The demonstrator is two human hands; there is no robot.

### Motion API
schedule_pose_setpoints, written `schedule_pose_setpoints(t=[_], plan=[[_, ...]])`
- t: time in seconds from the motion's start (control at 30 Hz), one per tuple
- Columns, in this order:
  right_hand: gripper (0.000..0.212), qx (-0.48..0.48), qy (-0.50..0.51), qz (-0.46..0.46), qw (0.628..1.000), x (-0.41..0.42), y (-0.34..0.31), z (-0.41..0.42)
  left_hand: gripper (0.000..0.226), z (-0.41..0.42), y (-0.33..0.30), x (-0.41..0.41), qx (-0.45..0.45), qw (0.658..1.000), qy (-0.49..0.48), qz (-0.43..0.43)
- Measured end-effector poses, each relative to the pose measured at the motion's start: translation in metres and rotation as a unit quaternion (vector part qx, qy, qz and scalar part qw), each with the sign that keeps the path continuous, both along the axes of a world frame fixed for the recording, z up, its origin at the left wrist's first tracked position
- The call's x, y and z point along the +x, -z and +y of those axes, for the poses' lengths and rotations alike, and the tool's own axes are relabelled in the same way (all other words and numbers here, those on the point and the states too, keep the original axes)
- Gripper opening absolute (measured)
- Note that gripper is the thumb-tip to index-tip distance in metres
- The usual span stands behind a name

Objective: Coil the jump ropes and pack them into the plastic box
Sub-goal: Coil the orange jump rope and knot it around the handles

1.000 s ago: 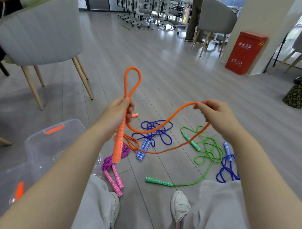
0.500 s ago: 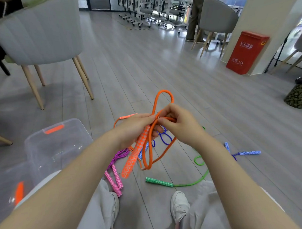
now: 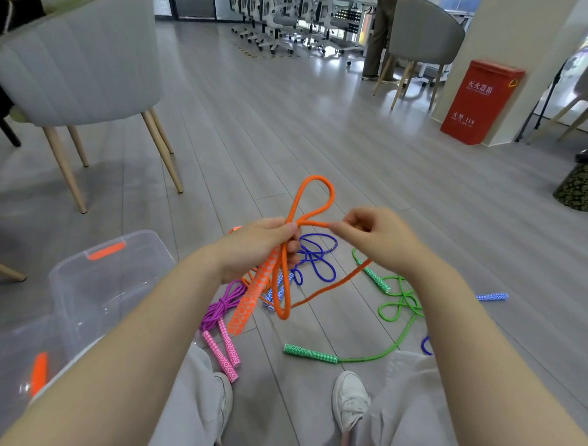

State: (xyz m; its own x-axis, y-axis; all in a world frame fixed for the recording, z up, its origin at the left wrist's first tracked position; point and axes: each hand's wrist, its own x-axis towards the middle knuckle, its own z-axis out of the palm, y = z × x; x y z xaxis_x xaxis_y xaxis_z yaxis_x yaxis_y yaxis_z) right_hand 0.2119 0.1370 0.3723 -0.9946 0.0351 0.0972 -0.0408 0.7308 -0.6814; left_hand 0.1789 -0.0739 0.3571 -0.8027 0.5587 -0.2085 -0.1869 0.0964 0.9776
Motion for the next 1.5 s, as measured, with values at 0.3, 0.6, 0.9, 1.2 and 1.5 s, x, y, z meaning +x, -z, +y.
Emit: schedule_pose_setpoints(t=[0.3, 0.6, 0.9, 1.2, 1.5], plan=[[0.019, -0.042, 0.118, 0.032, 0.992, 0.007, -0.018, 0.059, 0.027, -0.028, 0.001, -0.035, 0.107, 0.953, -0.284, 0.009], [0.016, -0.297, 0.020, 0.032, 0.954, 0.004, -0.012, -0.012, 0.019, 0.000, 0.009, -0.016, 0.075, 0.984, -0.162, -0.021], [0.009, -0.251, -0.035, 0.004, 0.967, 0.007, 0.011, -0.063, 0.015, 0.013, 0.006, -0.002, 0.123, 0.990, -0.062, -0.037], [0.012, -0.157, -0.035, -0.001, 0.987, 0.007, 0.024, -0.069, 0.027, 0.010, 0.011, -0.004, 0.010, 0.984, -0.159, 0.085], [0.012, -0.277, -0.046, 0.002, 0.960, 0.011, 0.019, -0.066, 0.019, 0.008, 0.013, 0.003, 0.055, 0.996, -0.058, 0.038]])
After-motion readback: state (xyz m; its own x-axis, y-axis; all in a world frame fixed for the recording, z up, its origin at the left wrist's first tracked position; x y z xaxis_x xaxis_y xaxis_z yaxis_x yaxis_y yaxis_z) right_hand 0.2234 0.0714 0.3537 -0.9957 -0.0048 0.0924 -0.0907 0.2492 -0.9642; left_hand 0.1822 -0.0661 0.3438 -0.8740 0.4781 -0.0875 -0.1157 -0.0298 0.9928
